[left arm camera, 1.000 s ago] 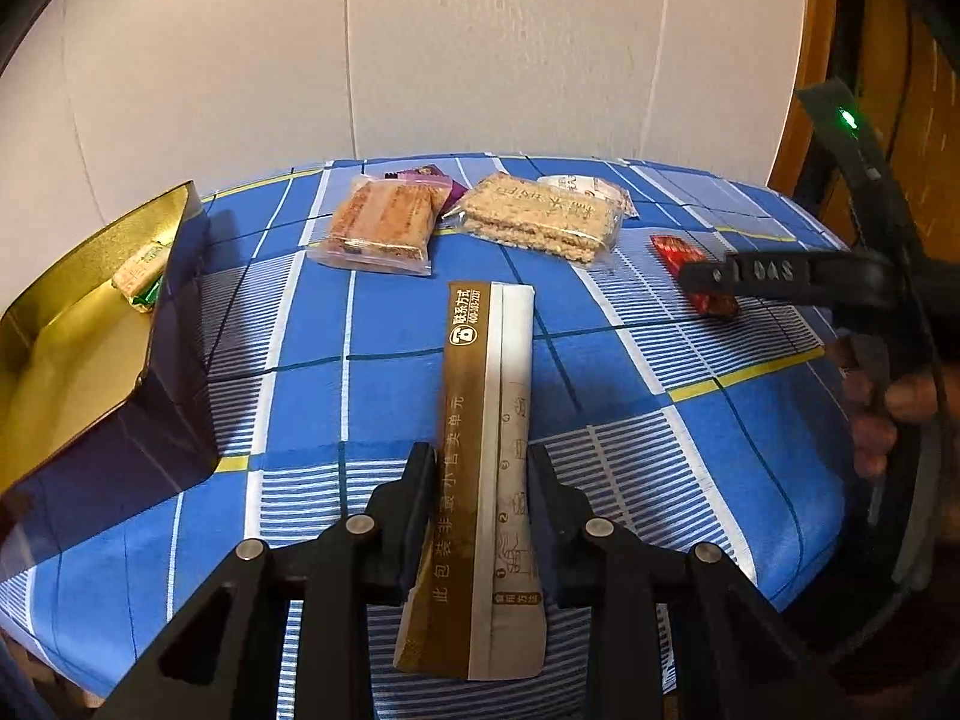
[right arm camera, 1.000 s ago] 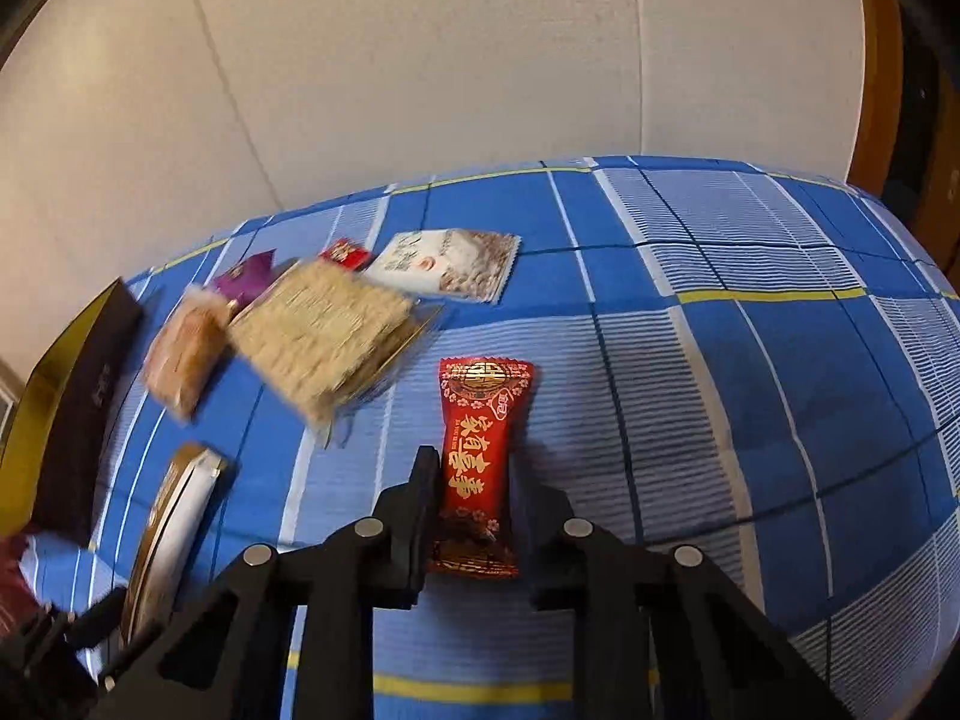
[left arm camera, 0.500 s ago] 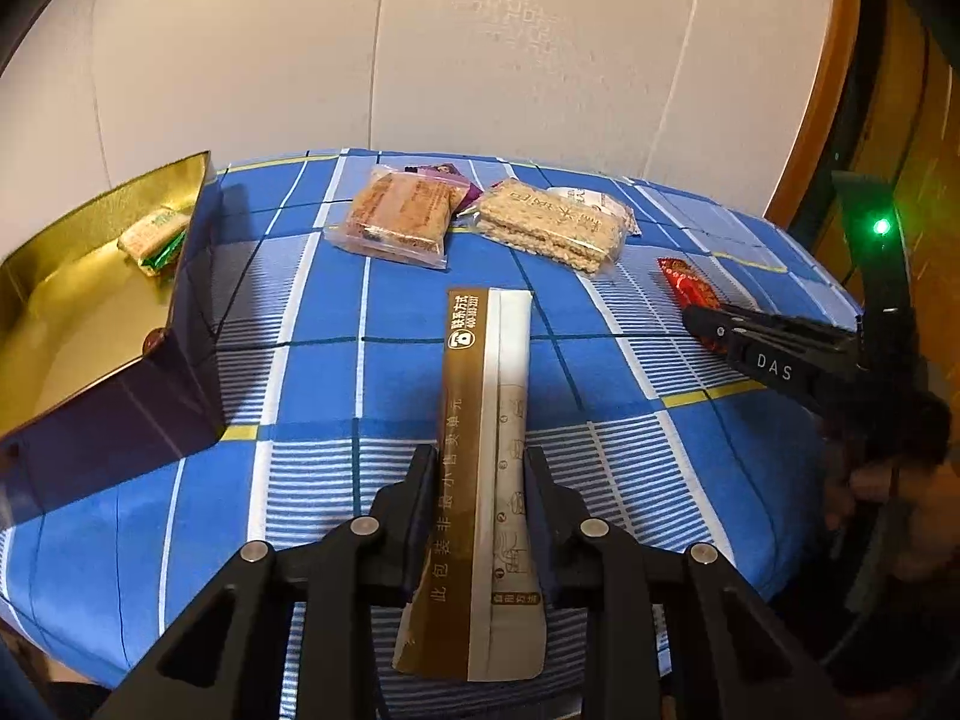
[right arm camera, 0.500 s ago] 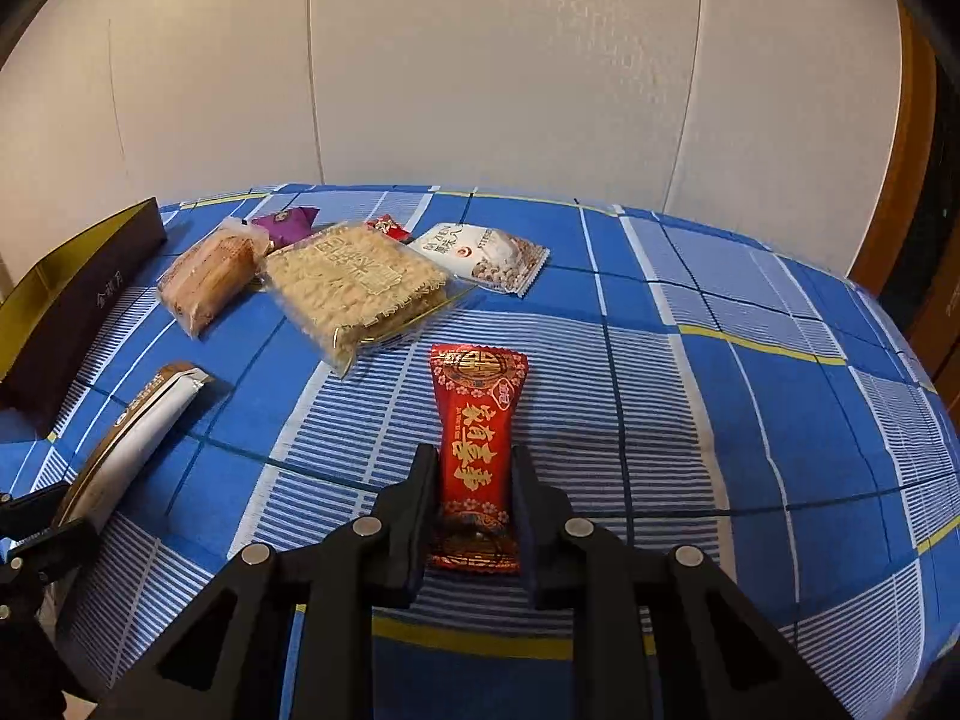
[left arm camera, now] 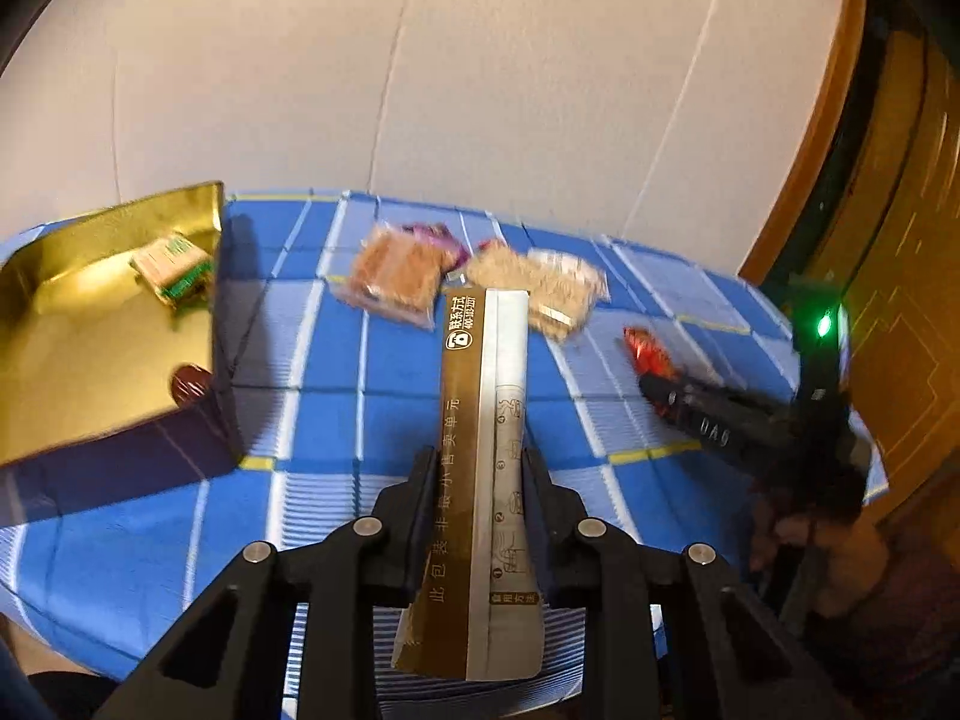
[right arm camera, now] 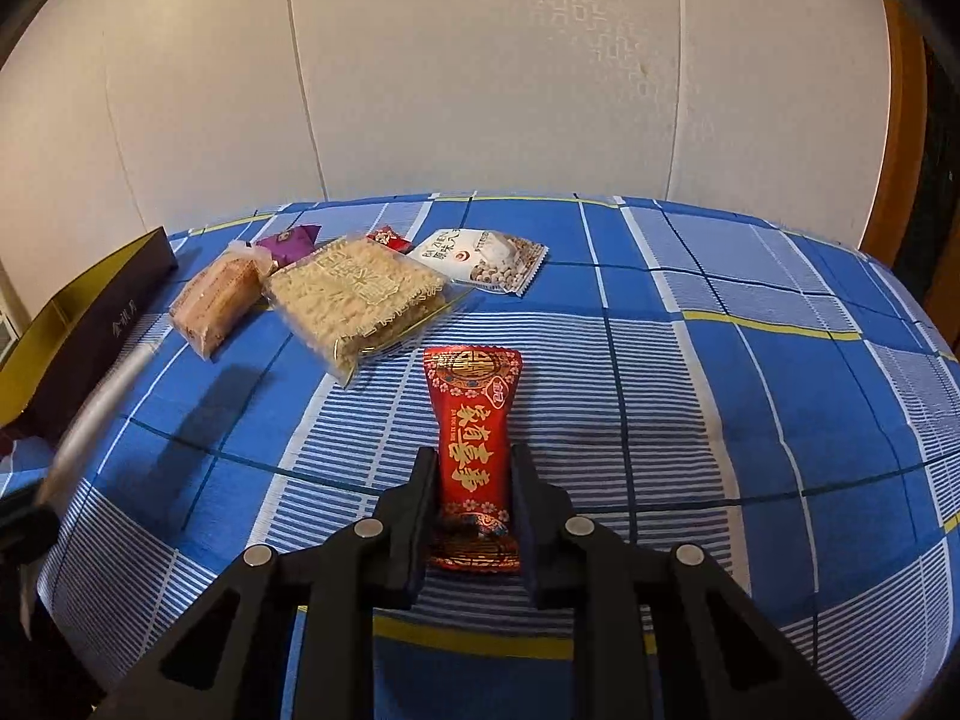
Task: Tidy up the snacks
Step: 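Carry the wafer stick with the left gripper into the gold tin and release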
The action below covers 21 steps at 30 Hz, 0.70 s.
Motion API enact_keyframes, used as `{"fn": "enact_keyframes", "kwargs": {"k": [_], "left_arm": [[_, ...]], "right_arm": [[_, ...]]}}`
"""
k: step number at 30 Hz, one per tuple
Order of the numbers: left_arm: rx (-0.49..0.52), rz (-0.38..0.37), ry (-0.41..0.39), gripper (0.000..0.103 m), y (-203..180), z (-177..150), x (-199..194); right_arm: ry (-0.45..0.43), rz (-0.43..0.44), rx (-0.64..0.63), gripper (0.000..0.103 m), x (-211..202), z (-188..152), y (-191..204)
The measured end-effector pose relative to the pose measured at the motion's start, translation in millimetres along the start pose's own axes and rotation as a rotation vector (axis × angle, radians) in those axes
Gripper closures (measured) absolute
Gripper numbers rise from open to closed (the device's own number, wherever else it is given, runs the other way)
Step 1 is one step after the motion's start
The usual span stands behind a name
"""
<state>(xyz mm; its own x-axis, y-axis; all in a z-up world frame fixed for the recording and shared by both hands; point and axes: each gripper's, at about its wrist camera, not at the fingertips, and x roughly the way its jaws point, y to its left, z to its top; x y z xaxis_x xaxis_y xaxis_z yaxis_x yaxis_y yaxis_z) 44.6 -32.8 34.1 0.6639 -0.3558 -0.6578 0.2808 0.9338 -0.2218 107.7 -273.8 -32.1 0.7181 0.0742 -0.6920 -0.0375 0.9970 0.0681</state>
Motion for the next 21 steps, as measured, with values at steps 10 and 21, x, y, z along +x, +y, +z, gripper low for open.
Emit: {"fn": "enact_keyframes", "kwargs": {"k": [10, 21], "left_arm": [[-0.247, 0.04, -0.089, 0.076, 60, 42, -48], [-0.618, 0.204, -0.062, 0.075, 168, 50, -60]], "right_arm": [[-0.002, 0.0, 0.0, 0.079, 0, 0, 1], [-0.003, -0.006, -0.006, 0.079, 0, 0, 2]]}}
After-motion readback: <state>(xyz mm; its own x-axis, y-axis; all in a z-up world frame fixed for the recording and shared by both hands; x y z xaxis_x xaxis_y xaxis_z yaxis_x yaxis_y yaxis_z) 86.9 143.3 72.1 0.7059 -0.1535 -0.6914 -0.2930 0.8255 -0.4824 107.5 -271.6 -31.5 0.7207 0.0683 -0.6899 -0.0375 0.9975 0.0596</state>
